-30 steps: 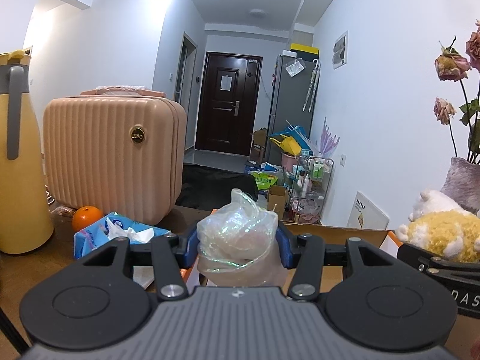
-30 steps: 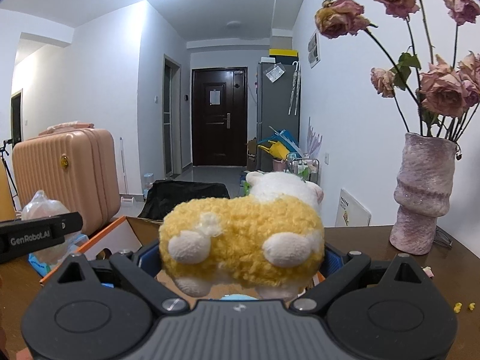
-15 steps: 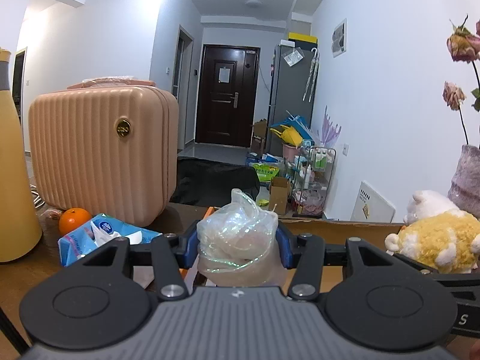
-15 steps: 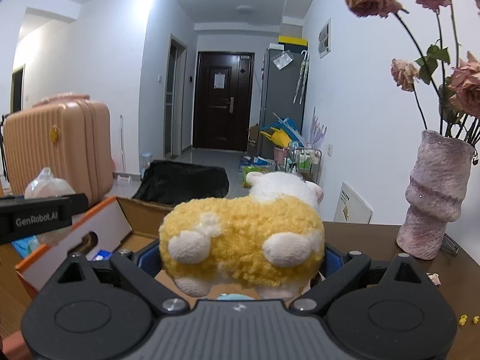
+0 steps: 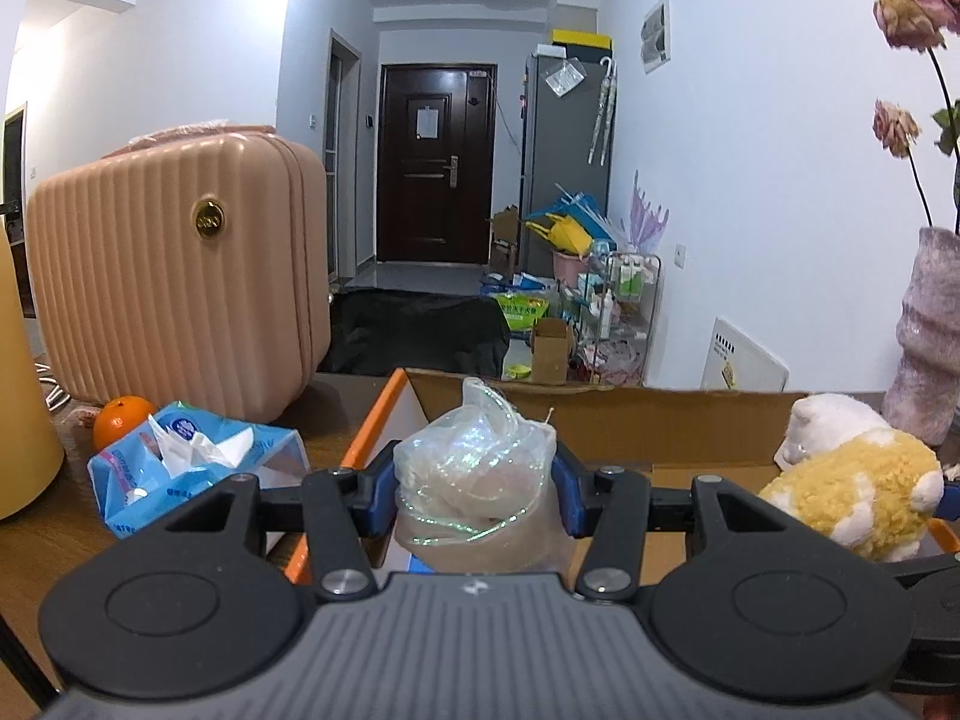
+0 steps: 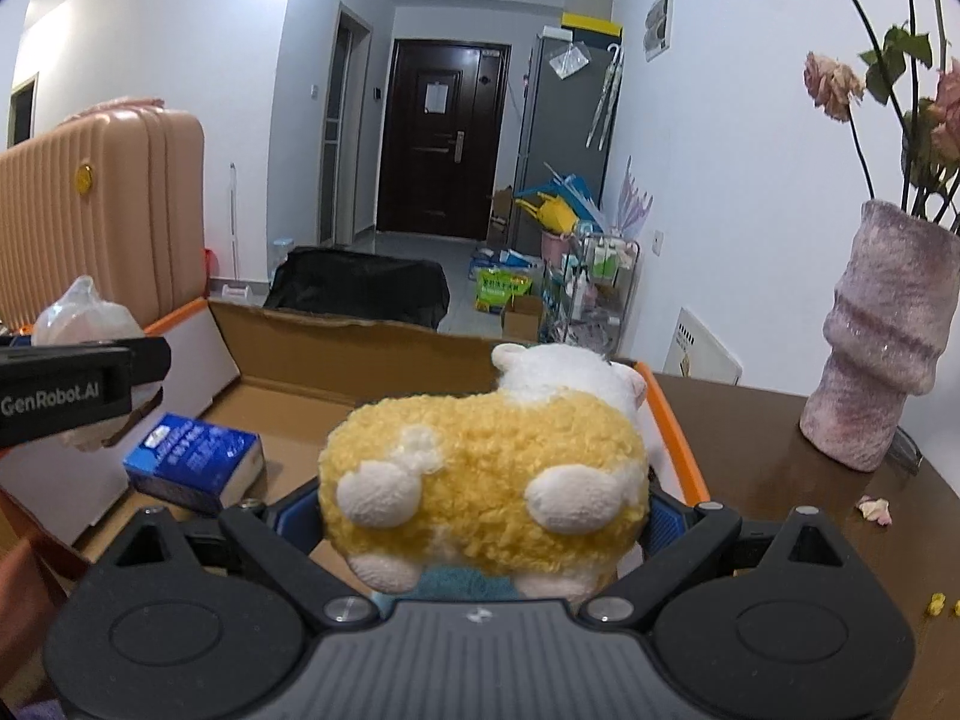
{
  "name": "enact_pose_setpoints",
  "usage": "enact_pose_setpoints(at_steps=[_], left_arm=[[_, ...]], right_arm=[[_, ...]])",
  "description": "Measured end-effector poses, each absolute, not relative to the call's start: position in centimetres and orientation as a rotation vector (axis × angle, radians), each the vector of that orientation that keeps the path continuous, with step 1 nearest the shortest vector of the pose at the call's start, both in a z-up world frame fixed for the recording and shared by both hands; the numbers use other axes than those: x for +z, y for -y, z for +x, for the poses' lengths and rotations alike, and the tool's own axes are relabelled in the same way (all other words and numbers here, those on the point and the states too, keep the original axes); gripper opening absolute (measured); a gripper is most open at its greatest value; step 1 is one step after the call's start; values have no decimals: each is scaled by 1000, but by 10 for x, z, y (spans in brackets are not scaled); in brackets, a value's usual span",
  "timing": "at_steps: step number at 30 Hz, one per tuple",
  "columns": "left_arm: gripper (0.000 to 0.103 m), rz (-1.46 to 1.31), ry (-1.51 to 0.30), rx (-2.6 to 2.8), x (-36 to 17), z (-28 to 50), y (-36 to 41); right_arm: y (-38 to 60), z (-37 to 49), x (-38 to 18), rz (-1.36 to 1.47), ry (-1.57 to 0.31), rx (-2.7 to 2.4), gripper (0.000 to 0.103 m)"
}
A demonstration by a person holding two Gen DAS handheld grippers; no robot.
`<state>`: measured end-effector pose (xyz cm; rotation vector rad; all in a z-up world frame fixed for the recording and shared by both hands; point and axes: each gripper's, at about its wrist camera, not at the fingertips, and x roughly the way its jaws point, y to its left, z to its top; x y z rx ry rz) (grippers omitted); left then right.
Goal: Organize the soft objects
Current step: 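Carry the plush sheep and mesh sponge with both tools over the cardboard box, then open the left tool to drop the mesh sponge while the right tool releases the sheep into the box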
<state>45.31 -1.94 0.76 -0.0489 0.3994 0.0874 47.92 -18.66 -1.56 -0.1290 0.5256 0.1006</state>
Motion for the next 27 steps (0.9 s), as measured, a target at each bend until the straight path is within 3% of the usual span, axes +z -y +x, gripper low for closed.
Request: enact_pose_setpoints(at_steps=[18, 20, 25, 27], left_arm=[[52, -23, -420, 83, -4, 456, 23], [56, -23, -416, 83, -3, 456, 22], [97, -30, -374, 115, -1, 450, 20], [103, -31, -360, 126, 0, 448, 21]], right_arm=[[195, 485, -27, -86, -562, 92, 100], [197, 486, -28, -77, -568, 92, 100], [198, 487, -29, -78, -566, 89, 102], [197, 487, -30, -84, -566, 88, 102]])
